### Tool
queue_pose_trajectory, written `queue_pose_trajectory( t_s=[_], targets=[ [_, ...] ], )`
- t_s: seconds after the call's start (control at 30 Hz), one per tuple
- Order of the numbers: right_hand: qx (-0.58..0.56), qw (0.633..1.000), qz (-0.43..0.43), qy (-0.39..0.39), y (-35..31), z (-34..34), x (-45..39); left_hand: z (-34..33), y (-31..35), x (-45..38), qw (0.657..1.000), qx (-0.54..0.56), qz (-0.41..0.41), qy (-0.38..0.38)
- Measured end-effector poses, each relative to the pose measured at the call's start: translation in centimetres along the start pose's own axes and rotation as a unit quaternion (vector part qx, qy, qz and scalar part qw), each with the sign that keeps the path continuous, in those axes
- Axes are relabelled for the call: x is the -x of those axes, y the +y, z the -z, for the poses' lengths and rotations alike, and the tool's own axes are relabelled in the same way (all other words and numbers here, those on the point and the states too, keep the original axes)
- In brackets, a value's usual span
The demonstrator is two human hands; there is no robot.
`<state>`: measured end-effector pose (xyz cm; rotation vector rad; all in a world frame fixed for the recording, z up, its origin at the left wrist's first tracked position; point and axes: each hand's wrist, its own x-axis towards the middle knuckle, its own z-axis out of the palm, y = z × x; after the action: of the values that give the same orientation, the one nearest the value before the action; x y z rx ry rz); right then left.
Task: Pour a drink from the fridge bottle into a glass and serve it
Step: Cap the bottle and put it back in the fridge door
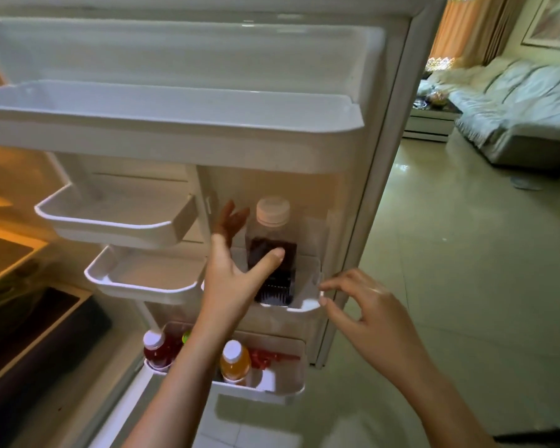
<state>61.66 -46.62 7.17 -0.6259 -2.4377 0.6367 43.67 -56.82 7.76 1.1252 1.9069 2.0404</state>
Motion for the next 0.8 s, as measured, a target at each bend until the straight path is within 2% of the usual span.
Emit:
queue_pose_trajectory(
  t_s=[0.07, 0.1, 0.2, 0.27, 0.37, 0.47, 0.57, 0.8],
  targets=[
    [0.002, 1.0, 0.006, -0.002, 1.0, 0.5, -0.5, -1.3, 1.8, 0.5, 0.992, -0.08, -0.053, 0.08],
    [0.001, 1.0, 0.01, -0.002, 1.6, 0.8, -0.8, -2.1, 2.7, 0.7, 0.978, -0.143, -0.092, 0.121],
    [0.009, 1.0, 0.021, -0.005, 3.6, 1.8, -1.7, -4.9, 4.0, 1.1, 0.896, -0.336, -0.216, 0.192],
    [0.016, 0.999, 0.031, -0.007, 5.0, 2.7, -2.2, -6.8, 4.5, 1.1, 0.848, -0.429, -0.244, 0.191],
    [0.03, 0.998, 0.052, -0.025, 7.1, 4.5, -3.0, -9.9, 5.8, 0.7, 0.822, -0.515, -0.175, 0.168],
    [0.027, 0.996, 0.074, -0.042, 8.9, 5.8, -3.5, -12.0, 6.5, 0.1, 0.814, -0.54, -0.117, 0.179],
    [0.01, 0.992, 0.102, -0.069, 10.2, 6.8, -3.7, -13.3, 6.6, -0.2, 0.798, -0.552, -0.088, 0.225],
    [-0.029, 0.983, 0.14, -0.114, 11.6, 7.1, -3.4, -13.9, 7.3, 1.2, 0.801, -0.526, -0.066, 0.279]
  ],
)
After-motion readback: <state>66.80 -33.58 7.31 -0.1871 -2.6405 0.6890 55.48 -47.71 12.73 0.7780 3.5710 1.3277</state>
